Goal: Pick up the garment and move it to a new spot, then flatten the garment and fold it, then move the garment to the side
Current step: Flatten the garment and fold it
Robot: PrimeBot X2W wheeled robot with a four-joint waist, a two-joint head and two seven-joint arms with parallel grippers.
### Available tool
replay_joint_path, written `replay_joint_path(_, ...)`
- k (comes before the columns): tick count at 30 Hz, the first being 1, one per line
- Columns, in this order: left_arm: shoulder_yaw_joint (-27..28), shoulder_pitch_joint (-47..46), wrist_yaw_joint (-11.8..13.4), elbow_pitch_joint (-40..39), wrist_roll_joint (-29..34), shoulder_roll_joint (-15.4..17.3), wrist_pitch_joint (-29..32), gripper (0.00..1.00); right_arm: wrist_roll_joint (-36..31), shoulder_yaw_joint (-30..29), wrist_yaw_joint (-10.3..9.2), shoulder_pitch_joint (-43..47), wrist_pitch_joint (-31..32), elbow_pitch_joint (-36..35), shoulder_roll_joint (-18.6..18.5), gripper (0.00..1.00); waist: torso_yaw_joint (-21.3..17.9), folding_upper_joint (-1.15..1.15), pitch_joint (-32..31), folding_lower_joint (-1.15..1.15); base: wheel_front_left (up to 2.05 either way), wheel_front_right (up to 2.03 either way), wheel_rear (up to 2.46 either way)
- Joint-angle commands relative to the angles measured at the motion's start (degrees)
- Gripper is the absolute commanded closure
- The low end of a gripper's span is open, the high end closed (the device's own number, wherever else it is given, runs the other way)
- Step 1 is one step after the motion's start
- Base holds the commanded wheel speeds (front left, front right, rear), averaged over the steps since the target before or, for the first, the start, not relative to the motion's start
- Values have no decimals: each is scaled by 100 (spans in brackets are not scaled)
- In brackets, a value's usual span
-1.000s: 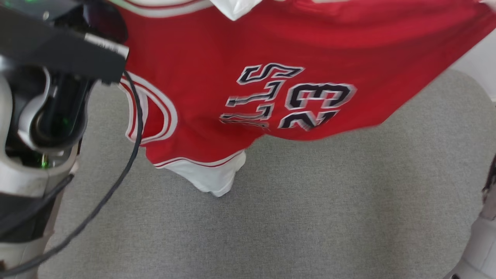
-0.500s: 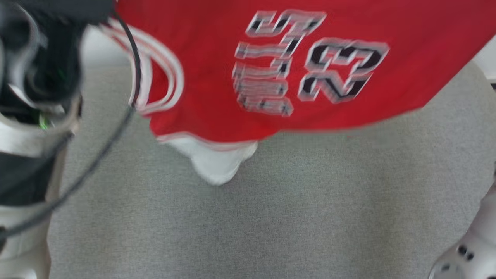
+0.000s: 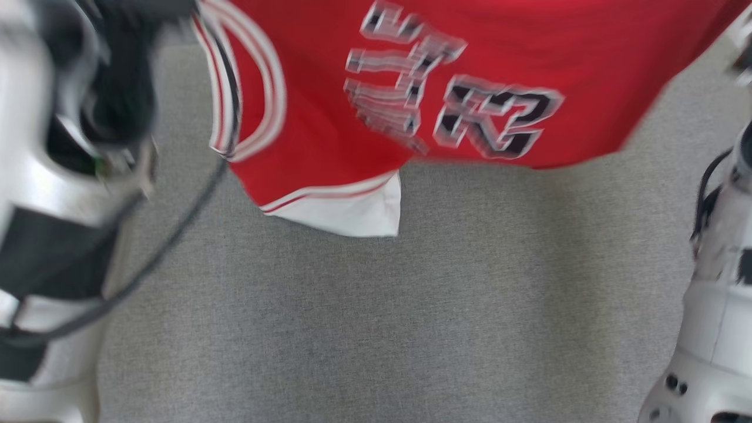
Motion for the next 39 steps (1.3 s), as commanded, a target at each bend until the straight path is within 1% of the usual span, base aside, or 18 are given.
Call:
replay_joint_path(1, 0, 247, -11, 18, -83, 28, 21, 100, -31, 29, 5, 148, 149, 33, 1, 100, 31, -1, 98, -1, 0, 0, 0)
replay_joint_path(4, -14, 661, 35, 140, -134, 106, 59, 100, -136, 112, 5, 447, 586, 283, 4, 100, 75, -1, 147, -1, 0, 0, 0)
replay_joint_path(6, -16, 808, 47, 300, -106, 142, 25, 100, -216, 205, 5, 445, 744, 465, -2, 100, 79, -1, 184, -1, 0, 0, 0)
replay_joint_path(10, 35, 637, 109, 731, 31, 221, -95, 100, -303, 316, 5, 58, 660, 1238, 3, 100, 1, -1, 289, -1, 0, 0, 0)
replay_joint_path(13, 68, 237, 103, 1101, 261, 265, -330, 100, -475, 434, 5, -561, 196, 1930, 0, 100, -67, -1, 375, -1, 0, 0, 0)
replay_joint_path(16, 63, -259, 15, 1385, 515, 242, -693, 100, -583, 371, 5, -1244, -703, 2430, -3, 100, -69, -1, 409, -1, 0, 0, 0)
replay_joint_path(17, 65, -580, -85, 1509, 653, 207, -905, 100, -588, 294, 5, -1607, -1315, 2655, -11, 100, -32, -1, 390, -1, 0, 0, 0)
replay_joint_path(18, 64, -729, -154, 1545, 694, 193, -983, 100, -609, 288, 5, -1762, -1565, 2743, -57, 100, -5, -1, 376, -1, 0, 0, 0)
replay_joint_path(21, 100, -978, -366, 1559, 771, 178, -1184, 100, -512, 407, 5, -2051, -1902, 2912, -184, 100, 96, -1, 324, -1, 0, 0, 0)
replay_joint_path(24, 147, -848, -516, 1443, 734, 128, -1274, 100, -414, 752, 5, -1866, -1983, 2964, -434, 100, 219, -1, 280, -1, 0, 0, 0)
replay_joint_path(26, -13, -483, -616, 1365, 651, 91, -1244, 100, -397, 1128, 5, -1517, -1866, 3041, -683, 100, 310, -1, 224, -1, 0, 0, 0)
replay_joint_path(28, -181, 4, -695, 1180, 479, 66, -1158, 100, -235, 1429, 5, -1138, -1602, 3023, -886, 100, 400, -1, 143, -1, 0, 0, 0)
replay_joint_path(29, -236, 310, -705, 1041, 395, 60, -1127, 100, -174, 1517, 5, -874, -1420, 2988, -1013, 100, 452, -1, 88, -1, 0, 0, 0)
replay_joint_path(30, -236, 310, -705, 1041, 395, 60, -1127, 100, -174, 1517, 5, -874, -1420, 2988, -1013, 100, 452, -1, 88, -1, 0, 0, 0)
replay_joint_path(33, -494, 1499, -761, 499, -24, 63, -875, 100, 106, 1630, 5, 135, -686, 2659, -1367, 100, 589, -1, -114, -1, 0, 0, 0)
replay_joint_path(36, -693, 2943, -676, -265, -487, 300, -543, 100, 286, 1312, 5, 1359, 148, 2044, -1592, 100, 613, -1, -288, -1, 0, 0, 0)
replay_joint_path(38, -826, 3913, -514, -775, -716, 519, -333, 100, 230, 977, 5, 2181, 639, 1478, -1592, 100, 596, -1, -381, -1, 0, 0, 0)
replay_joint_path(39, -863, 4380, -414, -1034, -901, 606, -246, 100, 192, 772, 5, 2584, 888, 1187, -1508, 100, 585, -1, -417, -1, 0, 0, 0)
